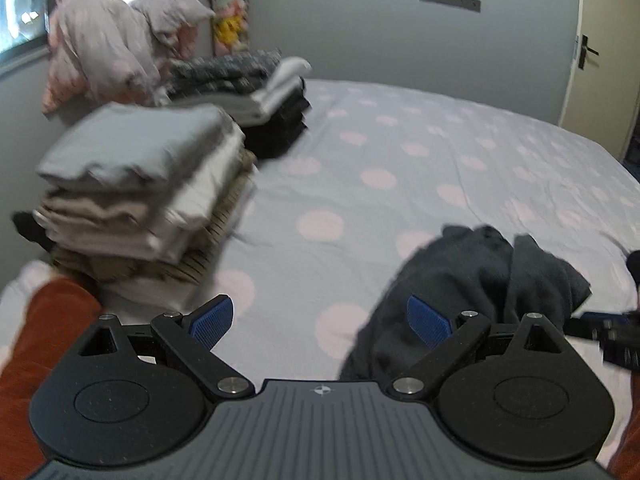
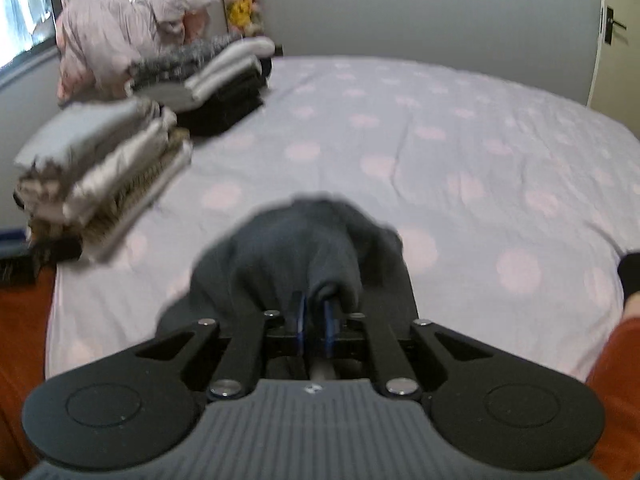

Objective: Fold clothes

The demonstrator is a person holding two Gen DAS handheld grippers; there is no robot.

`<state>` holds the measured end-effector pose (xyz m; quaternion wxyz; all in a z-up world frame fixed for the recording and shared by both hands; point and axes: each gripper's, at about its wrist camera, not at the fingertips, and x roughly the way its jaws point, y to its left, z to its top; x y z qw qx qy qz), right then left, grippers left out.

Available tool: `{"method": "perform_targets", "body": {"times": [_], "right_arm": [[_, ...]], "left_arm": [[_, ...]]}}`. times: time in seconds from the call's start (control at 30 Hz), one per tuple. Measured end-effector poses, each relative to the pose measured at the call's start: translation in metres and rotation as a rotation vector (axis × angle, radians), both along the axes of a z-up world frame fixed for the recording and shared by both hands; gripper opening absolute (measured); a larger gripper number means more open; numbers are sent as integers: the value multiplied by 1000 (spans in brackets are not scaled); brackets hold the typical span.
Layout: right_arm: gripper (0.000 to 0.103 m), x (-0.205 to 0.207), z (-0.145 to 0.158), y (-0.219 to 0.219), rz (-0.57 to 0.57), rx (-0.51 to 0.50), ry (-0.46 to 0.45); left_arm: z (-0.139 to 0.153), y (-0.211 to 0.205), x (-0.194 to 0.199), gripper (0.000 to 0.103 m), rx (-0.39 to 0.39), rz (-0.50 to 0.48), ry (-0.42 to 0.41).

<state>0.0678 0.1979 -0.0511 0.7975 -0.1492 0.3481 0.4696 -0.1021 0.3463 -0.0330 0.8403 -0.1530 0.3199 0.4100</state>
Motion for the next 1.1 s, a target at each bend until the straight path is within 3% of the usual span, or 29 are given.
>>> {"method": "perform_targets", "body": {"times": [0.07,0.1,0.2,0.3,0.4,0.53,0.63,0.67,0.77,0.8,0.87,0.93,1.0,1.1], "right_arm": [[39,-2,-6,-16,-18,-15,-12],[43,-1,-8,-23,-37,-21,-31],[49,7,-12,-42,-104,-46,-67],[55,20,-10,-64,-175,-45,-48],[57,27,-15,-61,-202,-29,-12],[57,19,-22,-40,-155,-10,-14],[53,6,-31,-20,-104,-15,-46],[45,2,-34,-14,-91,-27,-63],[9,-7,-48,-2,-72,-87,-90],[2,-6,-53,-1,-77,-106,-83],[0,-4,-62,-3,-102,-139,-65],[0,2,-67,-9,-146,-160,-54],[0,8,-69,-19,-195,-171,-44],[0,17,-66,-36,-259,-160,-19]], "left_arm": [[-8,-2,6,103,-15,-21,9],[-13,-3,9,103,-22,-31,13],[-26,0,15,103,-43,-40,31],[-40,5,21,103,-73,-41,57],[-57,10,27,103,-101,-53,93],[-81,14,31,103,-150,-57,128],[-91,17,32,100,-175,-68,138],[-94,17,32,98,-183,-75,140],[-101,19,32,78,-217,-98,130],[-102,19,31,69,-234,-108,118],[-105,20,29,53,-260,-126,93],[-104,17,27,31,-268,-154,72],[-102,11,27,17,-263,-189,68],[-98,-1,28,11,-237,-234,84]]}}
